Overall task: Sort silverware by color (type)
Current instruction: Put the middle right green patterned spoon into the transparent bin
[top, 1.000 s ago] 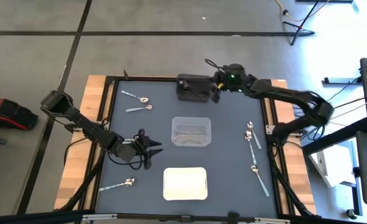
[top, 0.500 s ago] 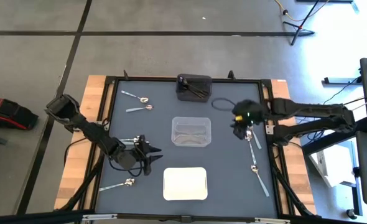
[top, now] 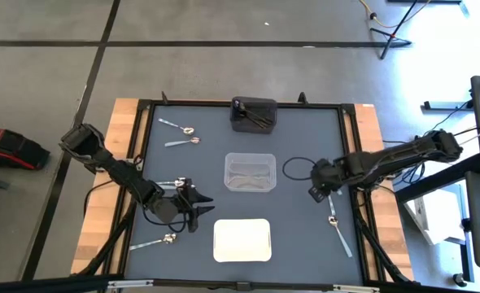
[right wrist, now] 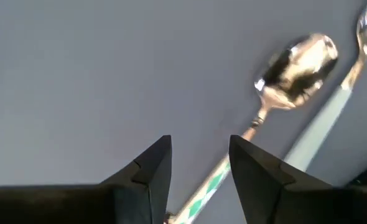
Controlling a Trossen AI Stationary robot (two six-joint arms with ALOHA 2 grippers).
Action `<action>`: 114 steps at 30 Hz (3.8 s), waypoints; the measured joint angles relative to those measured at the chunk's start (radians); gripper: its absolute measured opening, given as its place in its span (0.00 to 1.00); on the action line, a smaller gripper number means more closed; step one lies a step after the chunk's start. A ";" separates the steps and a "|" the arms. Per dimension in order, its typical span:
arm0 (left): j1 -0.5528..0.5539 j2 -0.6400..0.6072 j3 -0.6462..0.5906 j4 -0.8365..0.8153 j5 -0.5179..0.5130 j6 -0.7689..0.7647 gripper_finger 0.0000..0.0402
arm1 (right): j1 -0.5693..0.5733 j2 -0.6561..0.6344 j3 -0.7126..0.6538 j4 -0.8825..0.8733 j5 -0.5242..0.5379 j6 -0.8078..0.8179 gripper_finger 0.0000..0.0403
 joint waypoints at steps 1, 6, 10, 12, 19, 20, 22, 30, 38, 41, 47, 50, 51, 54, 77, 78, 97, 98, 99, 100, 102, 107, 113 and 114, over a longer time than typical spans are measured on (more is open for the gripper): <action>0.000 0.000 0.003 0.000 0.000 0.003 0.31 | 0.001 0.008 -0.012 -0.001 -0.005 0.005 0.37; 0.000 0.000 0.005 0.000 -0.001 0.005 0.31 | -0.003 0.069 -0.052 -0.001 -0.006 0.029 0.37; 0.000 0.000 0.005 0.001 -0.003 0.005 0.31 | -0.036 0.136 -0.073 0.007 -0.006 0.019 0.37; 0.000 0.000 0.005 0.001 -0.003 0.005 0.31 | -0.053 0.168 -0.075 0.033 -0.006 -0.012 0.37; 0.000 0.000 0.005 0.000 0.002 0.004 0.31 | -0.103 0.258 -0.070 0.048 -0.037 -0.106 0.36; 0.000 0.000 0.005 0.000 0.002 0.004 0.31 | -0.108 0.264 -0.070 0.052 -0.041 -0.117 0.35; 0.000 0.000 0.005 0.000 0.002 0.004 0.31 | -0.113 0.267 -0.072 0.062 -0.047 -0.138 0.31; 0.000 0.000 0.005 -0.001 0.003 0.005 0.31 | -0.111 0.267 -0.072 0.090 -0.049 -0.235 0.05; 0.000 0.000 0.005 -0.001 0.003 0.005 0.31 | -0.111 0.268 -0.058 0.096 -0.048 -0.377 0.03; 0.000 0.000 0.005 -0.003 0.003 0.005 0.31 | -0.110 0.268 -0.028 0.092 -0.020 -0.409 0.01; 0.000 0.000 0.005 -0.007 -0.007 0.006 0.31 | -0.111 0.266 0.059 0.117 0.016 -0.498 0.01; 0.000 0.000 0.005 -0.006 -0.007 0.006 0.31 | -0.111 0.265 0.116 0.094 0.023 -0.529 0.01; 0.000 0.000 0.005 -0.006 -0.007 0.006 0.31 | -0.111 0.265 0.136 0.068 0.023 -0.535 0.01; 0.000 0.000 0.005 -0.006 -0.007 0.006 0.31 | -0.111 0.261 0.213 0.018 0.037 -0.571 0.00; 0.002 0.000 0.005 -0.002 -0.023 0.006 0.31 | -0.120 0.393 0.427 0.808 0.147 -1.103 0.01; 0.002 0.000 0.005 -0.001 -0.023 0.006 0.31 | -0.126 0.413 0.427 0.832 0.131 -1.108 0.01; 0.001 -0.001 0.005 -0.004 -0.023 0.006 0.31 | -0.231 0.674 0.427 0.833 0.062 -1.103 0.01; 0.001 -0.001 0.005 -0.005 -0.023 0.006 0.31 | -0.231 0.683 0.427 0.835 0.062 -1.103 0.01; 0.001 -0.001 0.005 -0.005 -0.023 0.006 0.31 | -0.230 0.691 0.427 0.833 0.062 -1.102 0.01; 0.001 -0.001 0.005 -0.005 -0.023 0.006 0.31 | -0.230 0.699 0.427 0.831 0.066 -1.102 0.01; 0.001 -0.001 0.005 -0.005 -0.023 0.006 0.31 | -0.230 0.710 0.427 0.829 0.077 -1.102 0.01; 0.001 -0.001 0.005 -0.005 -0.023 0.006 0.31 | -0.230 0.715 0.427 0.831 0.073 -1.102 0.01; 0.001 -0.001 0.005 -0.006 -0.023 0.022 0.31 | -0.229 0.715 0.427 0.828 0.073 -1.100 0.13; 0.001 -0.001 0.005 -0.006 -0.023 0.028 0.31 | -0.229 0.715 0.427 0.827 0.073 -1.100 0.17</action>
